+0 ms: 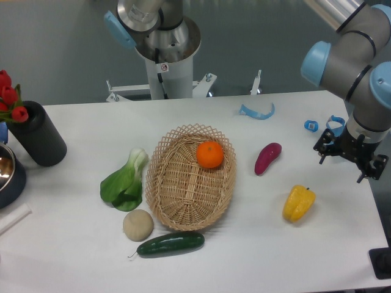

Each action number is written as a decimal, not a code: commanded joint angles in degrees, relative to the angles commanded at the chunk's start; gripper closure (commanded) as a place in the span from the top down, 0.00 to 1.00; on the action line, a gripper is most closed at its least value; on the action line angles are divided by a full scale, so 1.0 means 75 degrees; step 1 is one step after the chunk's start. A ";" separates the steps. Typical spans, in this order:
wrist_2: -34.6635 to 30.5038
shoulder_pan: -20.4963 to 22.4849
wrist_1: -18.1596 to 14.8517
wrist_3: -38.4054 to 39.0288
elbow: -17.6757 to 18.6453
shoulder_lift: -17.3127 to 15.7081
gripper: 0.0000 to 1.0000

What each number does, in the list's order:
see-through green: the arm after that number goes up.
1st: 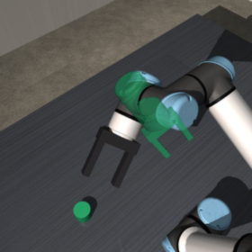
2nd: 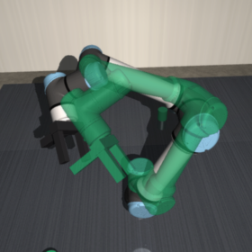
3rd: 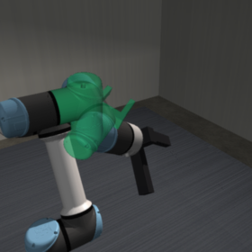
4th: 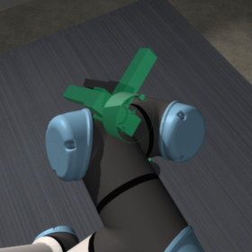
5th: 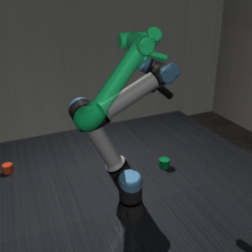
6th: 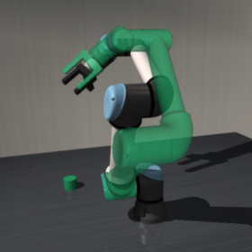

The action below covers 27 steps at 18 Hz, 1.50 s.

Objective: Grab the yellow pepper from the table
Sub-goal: 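Lower the open gripper down over the yellow bell pepper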

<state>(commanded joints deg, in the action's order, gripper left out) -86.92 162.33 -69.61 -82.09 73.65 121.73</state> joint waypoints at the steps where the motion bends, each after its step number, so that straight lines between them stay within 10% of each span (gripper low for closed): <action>1: -0.0011 0.0012 0.0000 0.0000 0.0000 0.0000 1.00; 14: -0.0175 -0.0316 0.0070 0.0926 0.0280 -0.0023 1.00; 20: -0.0198 -0.0409 0.1651 0.1136 0.1242 0.0035 1.00; 27: -0.0340 -0.0574 0.1641 0.1172 0.1254 0.0328 1.00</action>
<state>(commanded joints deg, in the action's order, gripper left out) -89.47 158.03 -57.31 -73.30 83.06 124.19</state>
